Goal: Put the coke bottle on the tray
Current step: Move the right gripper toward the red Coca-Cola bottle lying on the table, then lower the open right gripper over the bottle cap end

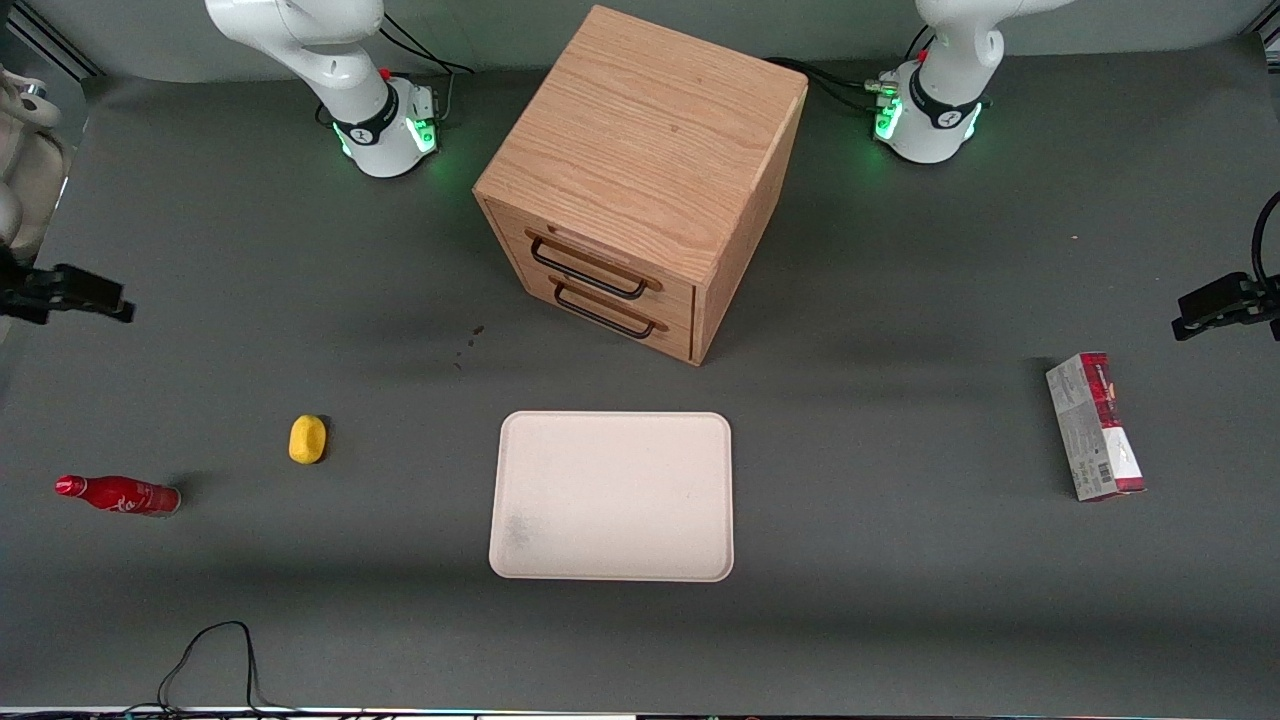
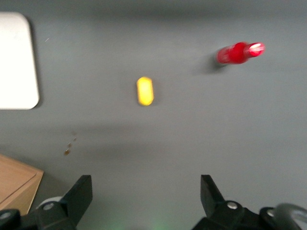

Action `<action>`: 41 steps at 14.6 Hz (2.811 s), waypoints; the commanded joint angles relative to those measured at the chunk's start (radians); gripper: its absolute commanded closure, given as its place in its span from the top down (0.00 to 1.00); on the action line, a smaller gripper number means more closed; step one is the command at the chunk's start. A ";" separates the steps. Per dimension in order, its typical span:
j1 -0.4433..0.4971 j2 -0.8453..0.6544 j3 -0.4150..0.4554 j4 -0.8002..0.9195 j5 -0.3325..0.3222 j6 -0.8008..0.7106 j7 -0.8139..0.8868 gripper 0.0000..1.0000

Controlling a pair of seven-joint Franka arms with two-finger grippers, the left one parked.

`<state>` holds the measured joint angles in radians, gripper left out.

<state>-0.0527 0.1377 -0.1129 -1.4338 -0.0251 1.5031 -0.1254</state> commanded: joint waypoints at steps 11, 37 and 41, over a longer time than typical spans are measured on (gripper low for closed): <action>-0.323 0.487 0.009 0.550 0.073 0.020 -0.309 1.00; -0.309 0.612 0.018 0.219 0.129 0.474 -0.370 1.00; -0.308 0.623 0.019 0.220 0.129 0.485 -0.370 1.00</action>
<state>-0.3635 0.7564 -0.0912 -1.2174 0.0770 1.9691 -0.4660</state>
